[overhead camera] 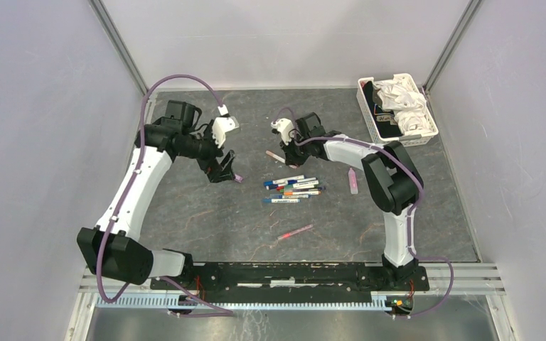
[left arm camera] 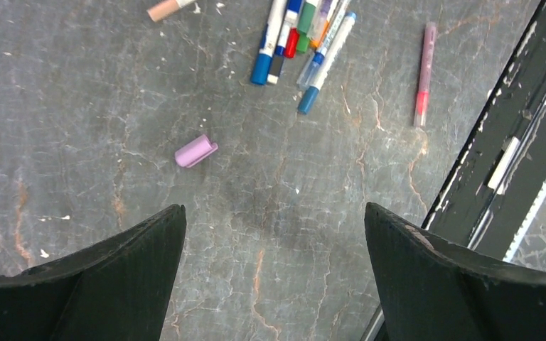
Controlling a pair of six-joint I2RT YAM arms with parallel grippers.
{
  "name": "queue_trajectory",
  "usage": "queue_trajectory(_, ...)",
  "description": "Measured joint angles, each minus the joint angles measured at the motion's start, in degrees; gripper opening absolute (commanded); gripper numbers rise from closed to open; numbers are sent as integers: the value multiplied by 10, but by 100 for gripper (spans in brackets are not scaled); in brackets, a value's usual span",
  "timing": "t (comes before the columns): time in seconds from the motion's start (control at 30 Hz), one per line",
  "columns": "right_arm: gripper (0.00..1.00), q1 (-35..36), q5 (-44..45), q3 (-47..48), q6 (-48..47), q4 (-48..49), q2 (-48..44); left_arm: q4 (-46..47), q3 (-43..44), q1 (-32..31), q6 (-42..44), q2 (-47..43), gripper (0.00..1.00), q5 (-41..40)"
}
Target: Open the pen caps
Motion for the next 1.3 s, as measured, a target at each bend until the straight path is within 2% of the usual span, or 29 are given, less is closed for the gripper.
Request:
queue_trajectory(0.23,0,0,-65,-5,69,0,-71,-7,-40,0,51,-1,100,6)
queue_trajectory(0.43,0,28,-172,-76,141,19,-183,-3,-68,0,127,-17,100,21)
queue_trajectory(0.73,0,82,-272,-137,212,5,-207,-4,-94,-2,255,-27,99,53)
queue_trajectory(0.9,0,87,-309,-129,239,5,-203,-49,-106,-20,338,-24,88,57)
queue_trajectory(1.1,0,95,-344,-84,248,-3,-170,-72,-119,-45,372,-15,79,57)
queue_trajectory(1.3,0,99,-369,-53,246,-22,-143,-73,-122,-52,376,-8,59,58)
